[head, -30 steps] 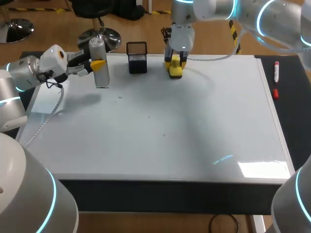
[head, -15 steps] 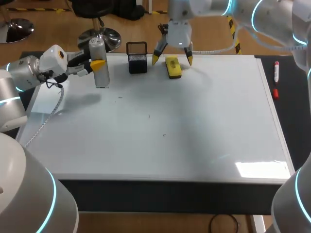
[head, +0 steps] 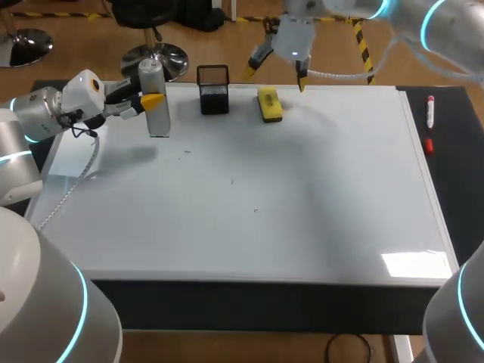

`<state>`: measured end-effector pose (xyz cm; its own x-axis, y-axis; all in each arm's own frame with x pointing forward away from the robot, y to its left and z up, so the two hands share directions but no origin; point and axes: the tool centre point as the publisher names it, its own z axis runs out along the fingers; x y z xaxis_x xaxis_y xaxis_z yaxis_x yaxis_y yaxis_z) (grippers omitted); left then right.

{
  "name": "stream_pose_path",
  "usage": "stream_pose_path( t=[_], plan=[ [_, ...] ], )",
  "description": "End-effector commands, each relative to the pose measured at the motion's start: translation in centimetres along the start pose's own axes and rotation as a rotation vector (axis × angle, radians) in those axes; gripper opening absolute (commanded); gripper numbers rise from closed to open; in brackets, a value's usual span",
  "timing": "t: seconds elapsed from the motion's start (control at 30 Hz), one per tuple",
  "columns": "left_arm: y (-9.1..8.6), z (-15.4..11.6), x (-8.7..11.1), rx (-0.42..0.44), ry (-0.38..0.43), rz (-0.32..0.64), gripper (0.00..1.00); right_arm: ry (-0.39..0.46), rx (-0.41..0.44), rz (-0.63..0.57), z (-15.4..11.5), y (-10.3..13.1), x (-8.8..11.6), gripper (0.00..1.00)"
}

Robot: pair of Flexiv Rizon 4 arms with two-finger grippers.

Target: Pick up the inspection probe, press it on each red-marked spot on the whiteboard one by one, put down the probe, pick up the eraser, and wipe off all the red marks.

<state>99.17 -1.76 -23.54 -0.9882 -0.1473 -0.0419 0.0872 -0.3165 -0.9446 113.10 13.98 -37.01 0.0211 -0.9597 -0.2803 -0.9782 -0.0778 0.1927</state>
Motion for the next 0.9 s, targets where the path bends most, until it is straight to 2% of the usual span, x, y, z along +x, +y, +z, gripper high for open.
stream_pose_path(
  t=[0.03, 0.4, 0.53, 0.57, 0.63, 0.7, 0.73, 0.9],
  plan=[
    [-0.1, 0.1, 0.0, 0.000, -0.002, 0.001, 0.00, -0.046, 0.191, 0.059, -2.7, 4.3, 1.6, 1.00],
    [-0.1, 0.1, 0.0, 0.000, -0.002, 0.001, 0.00, -0.067, 0.132, 0.362, -5.3, 3.5, 2.5, 1.00],
    [-0.1, 0.1, 0.0, 0.000, -0.002, 0.001, 0.00, -0.084, 0.124, 0.420, -6.0, 3.5, 2.7, 1.00],
    [-0.1, 0.1, 0.0, 0.000, -0.002, 0.001, 0.00, -0.122, 0.131, 0.430, -6.2, 3.6, 2.9, 1.00],
    [-0.1, 0.1, 0.0, 0.000, -0.002, 0.001, 0.00, -0.129, 0.101, 0.509, -6.6, 3.6, 3.2, 1.00],
    [-0.1, 0.1, 0.0, 0.000, -0.002, 0.001, 0.00, -0.188, 0.076, 0.547, -7.0, 3.7, 3.6, 1.00],
    [-0.1, 0.1, 0.0, 0.000, -0.002, 0.001, 0.00, -0.178, 0.081, 0.550, -7.2, 3.7, 3.8, 1.00],
    [-0.1, 0.1, 0.0, 0.000, -0.002, 0.001, 0.00, -0.261, 0.074, 0.569, -7.9, 3.6, 4.5, 1.00]
  ],
)
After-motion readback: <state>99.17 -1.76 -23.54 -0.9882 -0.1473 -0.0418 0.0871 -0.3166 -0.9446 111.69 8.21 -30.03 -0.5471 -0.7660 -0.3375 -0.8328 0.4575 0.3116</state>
